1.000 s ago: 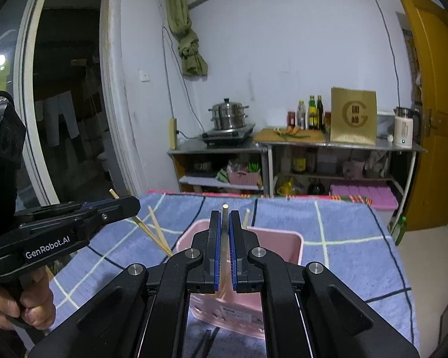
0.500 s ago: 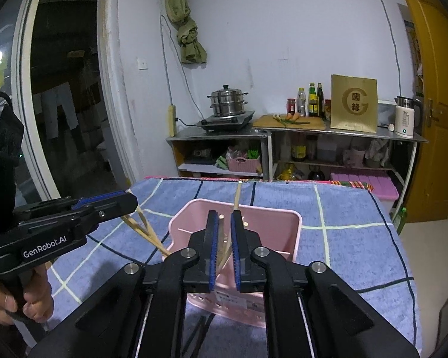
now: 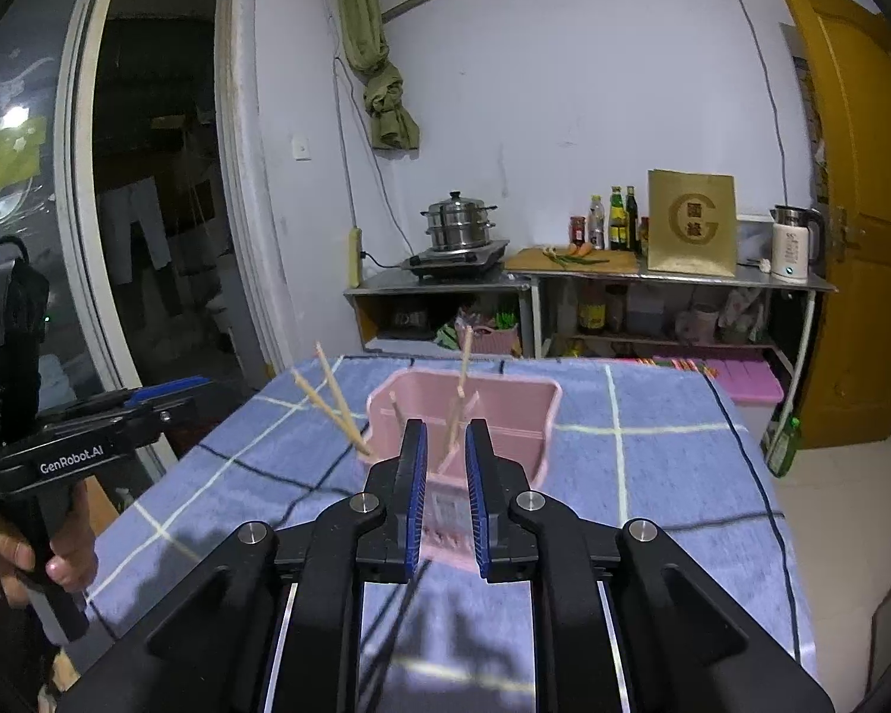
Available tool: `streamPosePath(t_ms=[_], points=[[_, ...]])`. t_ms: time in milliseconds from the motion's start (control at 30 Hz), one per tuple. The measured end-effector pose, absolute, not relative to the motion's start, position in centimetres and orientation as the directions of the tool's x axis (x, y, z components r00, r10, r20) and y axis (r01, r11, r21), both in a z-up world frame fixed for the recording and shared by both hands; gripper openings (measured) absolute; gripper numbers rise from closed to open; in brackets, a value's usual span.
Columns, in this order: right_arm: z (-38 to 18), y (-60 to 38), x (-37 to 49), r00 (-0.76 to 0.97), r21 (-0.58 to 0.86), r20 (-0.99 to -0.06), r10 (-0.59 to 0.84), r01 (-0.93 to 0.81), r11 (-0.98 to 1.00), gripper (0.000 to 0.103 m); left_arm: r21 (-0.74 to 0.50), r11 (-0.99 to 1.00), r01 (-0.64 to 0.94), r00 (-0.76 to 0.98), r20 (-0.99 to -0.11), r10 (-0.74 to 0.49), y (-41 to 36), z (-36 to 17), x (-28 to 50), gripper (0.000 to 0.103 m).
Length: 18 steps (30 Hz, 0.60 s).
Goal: Organize utensils
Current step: 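Move both open tools down to the remaining wooden chopsticks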
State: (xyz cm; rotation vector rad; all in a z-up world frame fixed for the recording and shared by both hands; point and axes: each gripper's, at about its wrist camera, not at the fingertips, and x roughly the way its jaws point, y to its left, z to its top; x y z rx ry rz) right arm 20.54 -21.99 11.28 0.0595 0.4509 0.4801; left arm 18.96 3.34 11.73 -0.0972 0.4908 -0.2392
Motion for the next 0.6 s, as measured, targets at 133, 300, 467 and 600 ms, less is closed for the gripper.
streamPosePath(t_ms=[133,300,467,600], points=[[9.7,-23.1,19.0,0.781,0.160,-0.444,0.439,-0.414,0.896,0.013,-0.153,0.967,0.202,0.833,-0.493,-0.252,3.7,9.7,17.3,0.034],[6.6,-24.4,18.5,0.753,0.155,-0.525,0.397,-0.374,0.915,0.013,-0.140,0.972,0.186,0.797,-0.557,-0.233,3.9,6.8,16.3,0.034],[3.7,-25.3,18.6,0.715,0.151,-0.598,0.362,-0.343,0.927,0.013,-0.143,0.977,0.159,0.754,-0.621,-0.214,4.3,4.1,16.4,0.034],[1.8,-25.6,18.9,0.680,0.153,-0.648,0.343,-0.326,0.933,0.013,-0.131,0.979,0.154,0.716,-0.668,-0.202,4.2,2.2,17.1,0.034]])
